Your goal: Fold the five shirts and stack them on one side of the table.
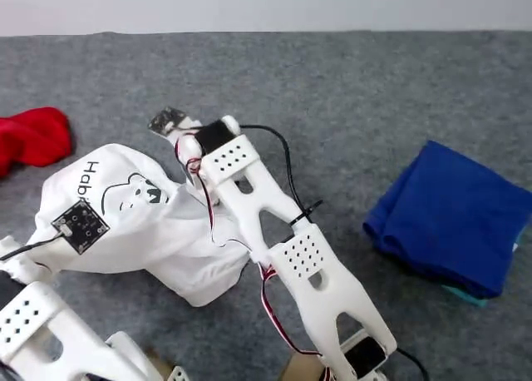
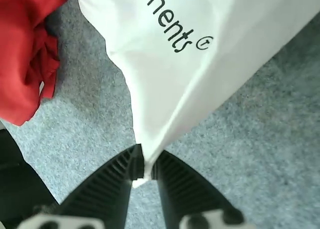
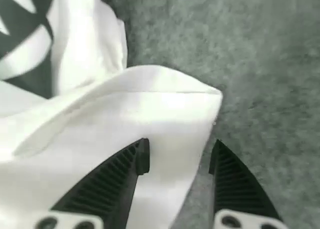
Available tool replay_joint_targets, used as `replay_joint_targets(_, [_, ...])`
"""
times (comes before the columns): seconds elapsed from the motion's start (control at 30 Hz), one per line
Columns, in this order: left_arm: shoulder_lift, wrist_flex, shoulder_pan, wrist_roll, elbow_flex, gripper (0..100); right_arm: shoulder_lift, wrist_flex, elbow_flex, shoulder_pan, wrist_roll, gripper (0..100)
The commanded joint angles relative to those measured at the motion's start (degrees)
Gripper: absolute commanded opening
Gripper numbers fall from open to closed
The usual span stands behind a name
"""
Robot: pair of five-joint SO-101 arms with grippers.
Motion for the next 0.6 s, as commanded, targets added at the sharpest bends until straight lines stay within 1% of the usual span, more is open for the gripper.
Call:
replay_joint_targets(0.0, [-1.3,0.1,-0.1,1.1,-0.3,1,1.0,1.5,-2.4,0.0,-0.5,20.4])
replay_joint_targets(0.07, [-1.3,0.1,-0.1,1.1,-0.2,1,2.4,2.1,-2.2,0.0,-0.4,19.9])
replay_joint_targets(0.1, [-1.3,0.1,-0.1,1.1,-0.2,1,2.5,2.1,-2.1,0.0,-0.4,17.8])
replay_joint_targets(0.13, [-1.3,0.1,-0.1,1.1,-0.2,1,2.8,2.1,-2.5,0.1,-0.3,14.0])
replay_joint_targets(0.2, [-1.3,0.1,-0.1,1.1,-0.2,1,2.6,1.6,-2.5,0.1,-0.2,2.8])
replay_joint_targets(0.23, [-1.3,0.1,-0.1,1.1,-0.2,1,2.3,1.8,-2.5,0.1,0.3,0.0])
replay_joint_targets(0.27, [-1.3,0.1,-0.2,1.2,-0.2,1,2.0,2.2,-2.4,0.1,1.3,2.4])
replay_joint_targets(0.33, [-1.3,0.1,-0.2,3.1,-0.6,1,0.8,2.3,-2.5,0.1,3.9,0.6])
replay_joint_targets(0.43, [-1.4,-0.8,-0.2,6.2,-1.5,1,-3.1,2.3,-2.5,0.7,6.9,0.9])
replay_joint_targets(0.57, [-1.4,-2.3,-0.3,16.0,-5.7,1,-11.1,2.3,-2.5,2.4,8.9,1.1])
